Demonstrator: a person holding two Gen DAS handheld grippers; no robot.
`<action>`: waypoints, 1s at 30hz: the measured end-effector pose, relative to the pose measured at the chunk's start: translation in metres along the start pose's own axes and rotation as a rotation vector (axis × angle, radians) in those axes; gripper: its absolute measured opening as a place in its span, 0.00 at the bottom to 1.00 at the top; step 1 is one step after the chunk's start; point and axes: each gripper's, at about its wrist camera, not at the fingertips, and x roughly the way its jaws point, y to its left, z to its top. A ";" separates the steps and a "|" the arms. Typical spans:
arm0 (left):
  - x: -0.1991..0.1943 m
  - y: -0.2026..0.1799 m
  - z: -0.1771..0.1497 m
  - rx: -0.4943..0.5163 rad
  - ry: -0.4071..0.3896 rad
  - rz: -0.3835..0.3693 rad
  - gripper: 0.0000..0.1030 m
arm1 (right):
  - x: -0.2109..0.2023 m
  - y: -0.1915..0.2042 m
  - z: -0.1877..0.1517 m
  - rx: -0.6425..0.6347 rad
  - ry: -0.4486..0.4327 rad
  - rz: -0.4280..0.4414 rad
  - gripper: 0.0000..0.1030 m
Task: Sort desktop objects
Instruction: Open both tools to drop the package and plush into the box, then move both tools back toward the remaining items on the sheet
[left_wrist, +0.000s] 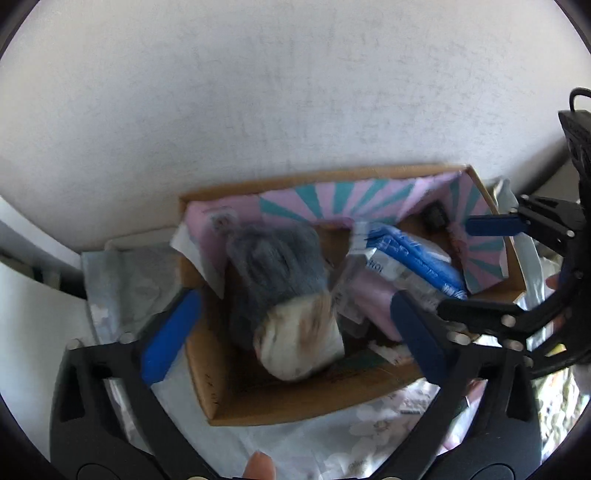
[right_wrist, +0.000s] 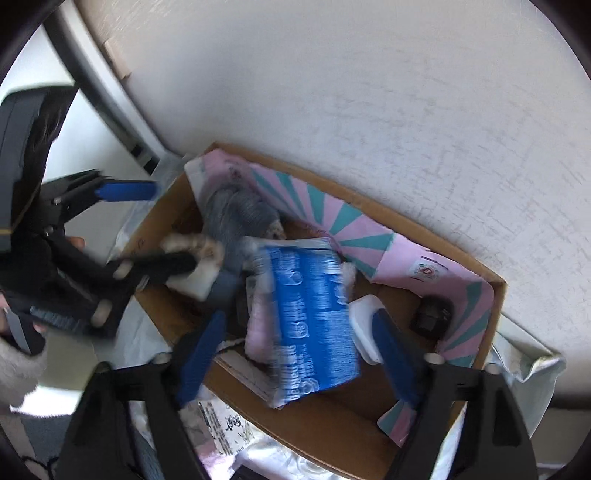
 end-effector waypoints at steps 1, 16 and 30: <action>-0.002 0.000 0.000 0.000 -0.008 0.004 0.99 | -0.004 0.000 -0.001 0.000 -0.010 -0.018 0.80; -0.056 -0.021 -0.017 0.028 -0.115 0.010 0.99 | -0.077 0.018 -0.042 0.062 -0.196 -0.138 0.80; -0.085 -0.049 -0.054 0.034 -0.153 -0.044 0.99 | -0.110 0.020 -0.101 0.149 -0.193 -0.164 0.80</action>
